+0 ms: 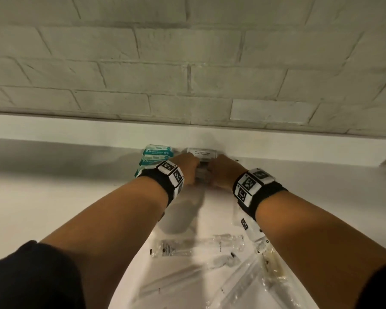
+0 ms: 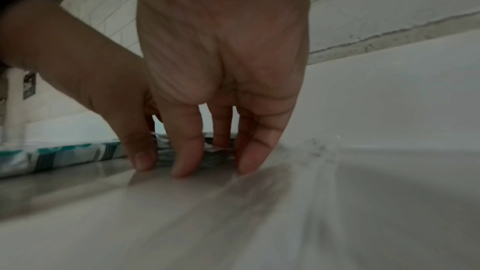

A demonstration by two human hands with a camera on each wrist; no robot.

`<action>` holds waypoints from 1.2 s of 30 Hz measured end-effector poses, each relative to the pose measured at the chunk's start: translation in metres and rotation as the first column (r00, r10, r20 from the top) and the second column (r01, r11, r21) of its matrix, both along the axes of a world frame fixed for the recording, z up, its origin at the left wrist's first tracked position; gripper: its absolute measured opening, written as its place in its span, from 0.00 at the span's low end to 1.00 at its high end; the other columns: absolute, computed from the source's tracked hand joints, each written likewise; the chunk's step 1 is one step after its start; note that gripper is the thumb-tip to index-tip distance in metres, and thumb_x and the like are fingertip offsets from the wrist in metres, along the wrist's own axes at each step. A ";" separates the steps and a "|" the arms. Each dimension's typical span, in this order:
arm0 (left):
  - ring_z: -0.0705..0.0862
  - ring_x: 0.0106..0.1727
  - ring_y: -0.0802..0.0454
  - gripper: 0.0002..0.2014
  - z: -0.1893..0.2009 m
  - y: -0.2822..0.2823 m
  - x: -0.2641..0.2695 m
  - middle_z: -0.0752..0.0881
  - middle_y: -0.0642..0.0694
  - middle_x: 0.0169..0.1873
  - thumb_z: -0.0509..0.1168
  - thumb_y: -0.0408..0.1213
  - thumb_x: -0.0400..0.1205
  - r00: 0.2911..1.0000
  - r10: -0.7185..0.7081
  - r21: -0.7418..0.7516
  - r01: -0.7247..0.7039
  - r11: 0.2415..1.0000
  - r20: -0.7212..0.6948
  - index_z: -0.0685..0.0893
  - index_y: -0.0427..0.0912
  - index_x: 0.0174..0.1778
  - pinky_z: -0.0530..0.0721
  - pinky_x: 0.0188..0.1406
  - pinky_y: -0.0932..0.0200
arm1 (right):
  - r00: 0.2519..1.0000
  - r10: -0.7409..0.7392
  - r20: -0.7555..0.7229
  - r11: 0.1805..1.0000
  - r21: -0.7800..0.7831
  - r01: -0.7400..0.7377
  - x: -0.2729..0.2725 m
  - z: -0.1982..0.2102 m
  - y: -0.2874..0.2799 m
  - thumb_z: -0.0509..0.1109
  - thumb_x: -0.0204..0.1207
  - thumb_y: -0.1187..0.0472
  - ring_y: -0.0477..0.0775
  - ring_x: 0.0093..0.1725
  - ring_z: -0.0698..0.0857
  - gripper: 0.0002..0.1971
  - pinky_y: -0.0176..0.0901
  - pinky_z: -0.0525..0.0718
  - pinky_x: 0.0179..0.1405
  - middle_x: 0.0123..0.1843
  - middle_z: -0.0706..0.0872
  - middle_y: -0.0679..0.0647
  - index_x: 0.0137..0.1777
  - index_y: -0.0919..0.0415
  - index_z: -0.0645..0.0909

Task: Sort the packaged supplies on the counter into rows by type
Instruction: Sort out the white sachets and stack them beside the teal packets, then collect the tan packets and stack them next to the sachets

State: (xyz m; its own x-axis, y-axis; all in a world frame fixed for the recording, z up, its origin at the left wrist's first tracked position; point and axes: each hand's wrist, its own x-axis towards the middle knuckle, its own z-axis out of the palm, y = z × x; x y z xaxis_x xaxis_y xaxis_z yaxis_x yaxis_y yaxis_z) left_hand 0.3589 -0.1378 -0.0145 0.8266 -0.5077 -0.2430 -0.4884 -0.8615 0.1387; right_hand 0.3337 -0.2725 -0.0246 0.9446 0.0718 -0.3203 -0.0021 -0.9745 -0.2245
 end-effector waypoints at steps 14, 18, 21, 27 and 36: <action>0.84 0.58 0.38 0.27 -0.008 0.011 0.000 0.81 0.38 0.59 0.78 0.39 0.67 0.999 0.044 -0.057 -0.043 0.997 0.012 0.82 0.37 0.62 0.84 0.58 0.47 | 0.995 -0.045 0.094 0.992 0.125 0.033 -0.007 0.003 -0.007 0.80 0.65 0.56 0.61 0.62 0.83 0.35 0.47 0.83 0.58 0.65 0.80 0.61 0.71 0.62 0.71; 0.79 0.60 0.41 0.31 0.004 0.023 -0.021 0.76 0.42 0.61 0.74 0.52 0.71 0.973 0.137 -0.207 -0.098 0.973 0.185 0.74 0.42 0.66 0.81 0.56 0.45 | 0.979 -0.067 0.193 0.997 0.041 0.060 -0.025 0.023 -0.034 0.65 0.78 0.58 0.62 0.66 0.79 0.18 0.50 0.78 0.63 0.67 0.75 0.58 0.68 0.53 0.76; 0.82 0.54 0.42 0.21 0.014 0.030 -0.049 0.80 0.42 0.59 0.65 0.53 0.77 0.970 0.053 -0.142 -0.020 0.990 0.237 0.77 0.45 0.62 0.83 0.51 0.51 | 0.995 0.096 0.019 0.985 -0.145 -0.092 -0.057 0.025 -0.048 0.63 0.78 0.62 0.60 0.69 0.75 0.21 0.55 0.76 0.69 0.73 0.73 0.53 0.70 0.46 0.78; 0.82 0.43 0.47 0.16 0.042 0.041 -0.138 0.84 0.47 0.46 0.63 0.56 0.80 0.986 -0.081 0.013 0.080 0.997 0.148 0.82 0.45 0.45 0.78 0.40 0.57 | 0.996 0.054 -0.077 0.992 -0.113 -0.062 -0.130 0.022 -0.064 0.70 0.76 0.57 0.57 0.69 0.78 0.29 0.48 0.78 0.69 0.77 0.72 0.53 0.78 0.51 0.71; 0.81 0.34 0.51 0.31 0.030 0.084 -0.266 0.79 0.53 0.27 0.60 0.73 0.70 0.984 -0.019 0.541 0.114 0.833 -0.177 0.78 0.44 0.31 0.78 0.37 0.59 | 0.987 -0.056 -0.153 0.966 -0.259 0.015 -0.213 0.029 -0.056 0.62 0.79 0.40 0.52 0.42 0.82 0.23 0.45 0.78 0.41 0.40 0.83 0.50 0.52 0.62 0.82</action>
